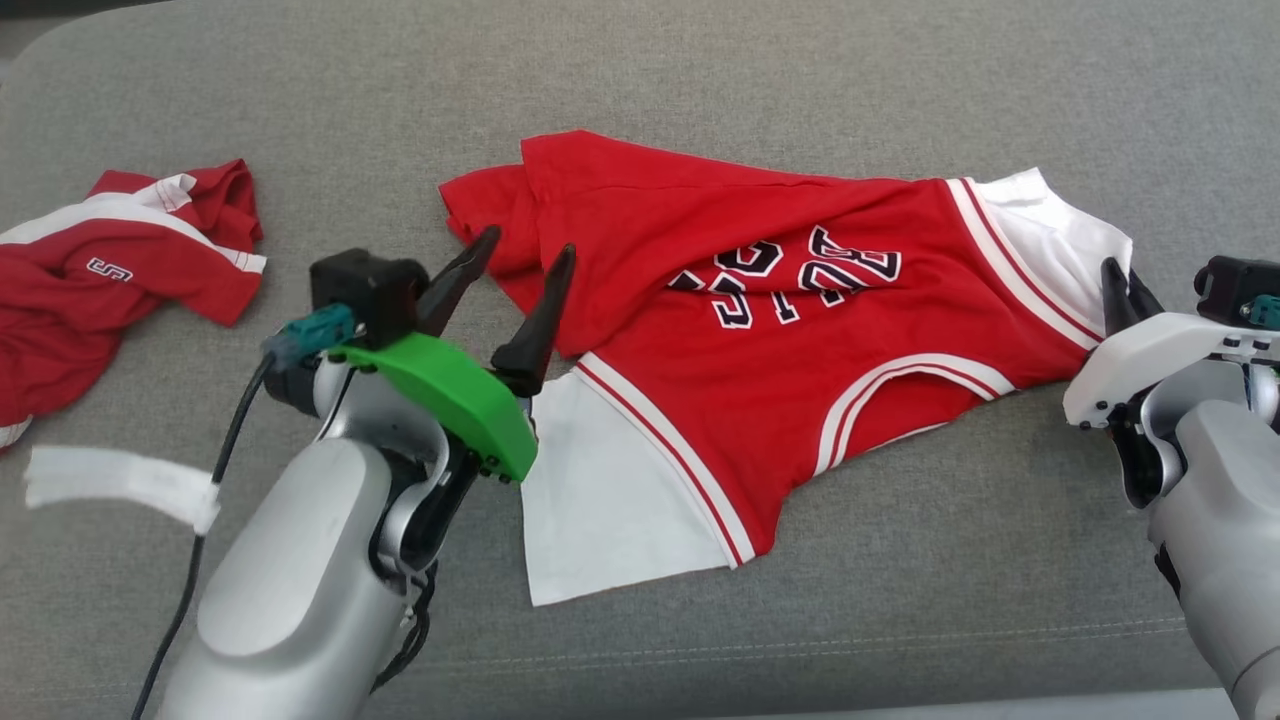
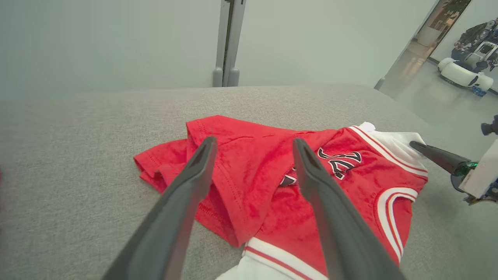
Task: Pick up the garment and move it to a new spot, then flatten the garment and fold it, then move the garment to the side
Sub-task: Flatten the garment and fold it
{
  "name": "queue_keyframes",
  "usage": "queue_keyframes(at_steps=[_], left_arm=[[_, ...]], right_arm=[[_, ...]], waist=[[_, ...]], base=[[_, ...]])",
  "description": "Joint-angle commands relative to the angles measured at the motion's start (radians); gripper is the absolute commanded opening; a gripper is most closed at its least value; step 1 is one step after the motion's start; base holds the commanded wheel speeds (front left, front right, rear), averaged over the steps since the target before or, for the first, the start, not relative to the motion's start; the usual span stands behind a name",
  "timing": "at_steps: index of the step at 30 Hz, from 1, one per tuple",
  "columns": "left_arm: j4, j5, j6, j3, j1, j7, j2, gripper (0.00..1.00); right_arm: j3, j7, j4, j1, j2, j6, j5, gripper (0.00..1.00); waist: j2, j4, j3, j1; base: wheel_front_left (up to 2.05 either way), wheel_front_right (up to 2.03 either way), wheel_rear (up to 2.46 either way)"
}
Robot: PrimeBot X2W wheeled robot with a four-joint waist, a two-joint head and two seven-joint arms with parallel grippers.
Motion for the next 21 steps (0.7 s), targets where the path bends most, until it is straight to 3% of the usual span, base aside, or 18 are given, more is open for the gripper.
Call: queue_keyframes(at_steps=[1, 8, 21], left_arm=[[0.04, -0.02, -0.014, -0.005, -0.038, 0.016, -0.014, 1.0], [0.287, -0.095, -0.054, -0.031, -0.197, 0.09, -0.071, 1.0], [0.577, -0.207, -0.069, -0.053, -0.374, 0.1, -0.086, 1.0]], right_arm=[[0.002, -0.003, -0.006, -0.012, 0.002, -0.001, -0.006, 0.0], [0.017, -0.003, -0.013, -0.039, 0.021, -0.001, -0.012, 0.0], [0.036, -0.003, -0.022, -0.073, 0.035, -0.001, -0.01, 0.0]], waist=[[-0.0001, -0.014, 0.017, 0.0], [-0.0001, -0.042, 0.057, 0.0], [-0.0001, -0.074, 0.105, 0.0]], base=[[0.0, 0.0, 0.0], [0.0, 0.0, 0.0], [0.0, 0.0, 0.0]])
